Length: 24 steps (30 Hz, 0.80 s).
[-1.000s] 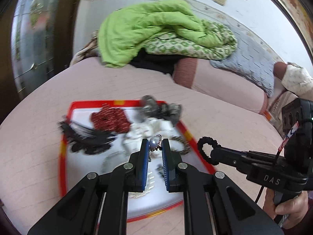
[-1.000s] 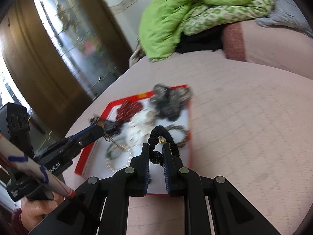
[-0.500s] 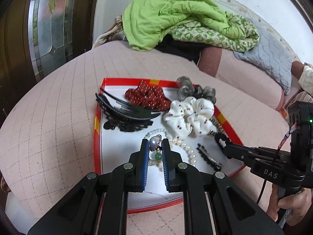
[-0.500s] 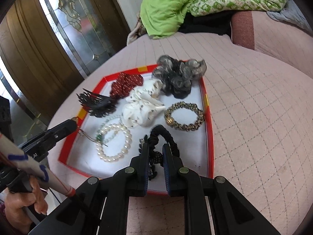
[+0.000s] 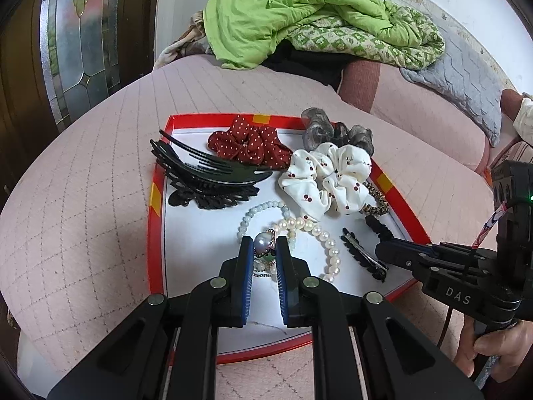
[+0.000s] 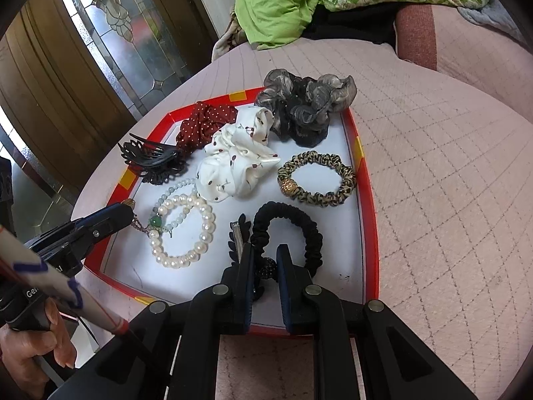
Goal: Organize jewelry
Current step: 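Open both grippers to drop the ring and hair tie into the lid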
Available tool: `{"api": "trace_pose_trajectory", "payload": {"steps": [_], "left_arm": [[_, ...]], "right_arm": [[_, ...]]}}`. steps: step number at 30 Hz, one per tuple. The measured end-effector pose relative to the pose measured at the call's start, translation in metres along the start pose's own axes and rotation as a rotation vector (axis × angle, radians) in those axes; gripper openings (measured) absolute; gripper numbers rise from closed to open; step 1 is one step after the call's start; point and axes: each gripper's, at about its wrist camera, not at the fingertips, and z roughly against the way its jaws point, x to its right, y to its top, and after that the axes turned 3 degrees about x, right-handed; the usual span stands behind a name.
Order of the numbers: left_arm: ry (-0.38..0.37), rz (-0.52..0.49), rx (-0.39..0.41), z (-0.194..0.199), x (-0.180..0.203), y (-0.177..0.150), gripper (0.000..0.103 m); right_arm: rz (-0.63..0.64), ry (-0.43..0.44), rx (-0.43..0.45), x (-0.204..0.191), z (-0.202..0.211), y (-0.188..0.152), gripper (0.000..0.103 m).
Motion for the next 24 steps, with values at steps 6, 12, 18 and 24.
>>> {"api": "trace_pose_trajectory", "payload": {"steps": [6,12,18,24], "left_arm": [[0.009,-0.003,-0.029,-0.007,0.001,-0.002,0.013],[0.015,-0.005,-0.056,-0.013,0.001,-0.005,0.013],[0.020,0.003,-0.069,-0.015,-0.003,-0.006,0.021],[0.034,0.015,-0.063,-0.015,-0.005,-0.006,0.036]], "right_arm": [[-0.001,0.003,-0.007,0.001,-0.002,-0.001,0.015],[0.000,0.006,-0.010,0.002,-0.003,-0.002,0.016],[0.018,0.014,-0.017,-0.001,-0.002,-0.002,0.017],[0.022,0.018,-0.006,-0.004,0.004,-0.002,0.021]]}}
